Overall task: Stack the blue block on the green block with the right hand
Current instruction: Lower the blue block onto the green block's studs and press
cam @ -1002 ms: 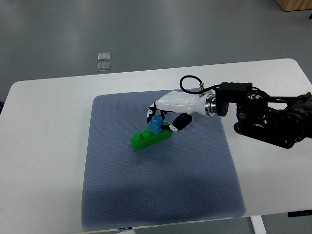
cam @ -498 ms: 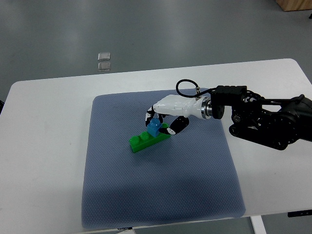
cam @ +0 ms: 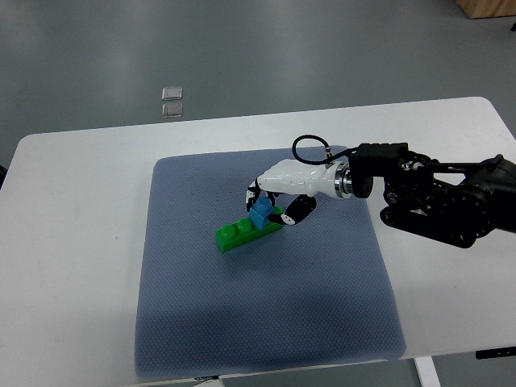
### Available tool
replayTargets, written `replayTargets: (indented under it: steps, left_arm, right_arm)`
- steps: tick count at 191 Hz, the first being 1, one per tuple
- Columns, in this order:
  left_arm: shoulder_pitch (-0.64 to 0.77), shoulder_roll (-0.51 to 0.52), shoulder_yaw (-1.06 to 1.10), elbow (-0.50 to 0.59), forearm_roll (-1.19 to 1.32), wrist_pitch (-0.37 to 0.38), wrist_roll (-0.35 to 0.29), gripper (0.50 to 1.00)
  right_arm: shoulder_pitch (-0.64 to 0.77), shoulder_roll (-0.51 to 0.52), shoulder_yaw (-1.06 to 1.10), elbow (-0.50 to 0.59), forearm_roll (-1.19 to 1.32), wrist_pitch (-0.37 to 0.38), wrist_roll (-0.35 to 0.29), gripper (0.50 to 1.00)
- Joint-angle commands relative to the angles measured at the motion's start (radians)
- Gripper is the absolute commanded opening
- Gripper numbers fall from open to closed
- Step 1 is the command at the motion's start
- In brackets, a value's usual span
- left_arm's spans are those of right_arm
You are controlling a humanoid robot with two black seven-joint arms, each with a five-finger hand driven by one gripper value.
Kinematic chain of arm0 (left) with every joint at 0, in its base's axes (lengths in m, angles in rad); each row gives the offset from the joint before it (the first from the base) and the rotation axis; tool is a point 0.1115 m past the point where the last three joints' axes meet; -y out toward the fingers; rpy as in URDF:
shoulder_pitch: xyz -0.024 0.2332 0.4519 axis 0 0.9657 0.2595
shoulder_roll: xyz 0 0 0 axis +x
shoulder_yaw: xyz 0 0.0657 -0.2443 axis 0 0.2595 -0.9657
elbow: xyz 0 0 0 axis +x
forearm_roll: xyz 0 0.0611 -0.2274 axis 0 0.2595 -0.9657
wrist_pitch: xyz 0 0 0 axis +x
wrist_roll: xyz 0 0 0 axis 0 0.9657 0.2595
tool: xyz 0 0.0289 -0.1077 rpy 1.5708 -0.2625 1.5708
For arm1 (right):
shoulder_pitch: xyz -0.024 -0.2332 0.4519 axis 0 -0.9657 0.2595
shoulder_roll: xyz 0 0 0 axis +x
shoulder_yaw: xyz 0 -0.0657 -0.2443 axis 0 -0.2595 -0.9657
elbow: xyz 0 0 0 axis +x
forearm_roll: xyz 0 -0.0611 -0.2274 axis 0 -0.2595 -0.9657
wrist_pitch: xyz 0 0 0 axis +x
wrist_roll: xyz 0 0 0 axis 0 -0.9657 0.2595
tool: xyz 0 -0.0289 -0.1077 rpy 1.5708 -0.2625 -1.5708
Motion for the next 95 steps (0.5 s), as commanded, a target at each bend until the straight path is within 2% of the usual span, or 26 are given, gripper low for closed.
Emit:
replayTargets:
  steps: [1,95]
  left_arm:
    - [0.0,0.0,0.0,0.0,0.0,0.0,0.0,1.0]
    - [0.0,0.0,0.0,0.0,0.0,0.0,0.0,1.0]
  right_arm:
    - [0.0,0.006,0.0,-0.008,0.0,0.0,0.0,0.507]
    - [0.001,0.026,-0.001,-0.034,-0.009,-0.005,0.0,0.5]
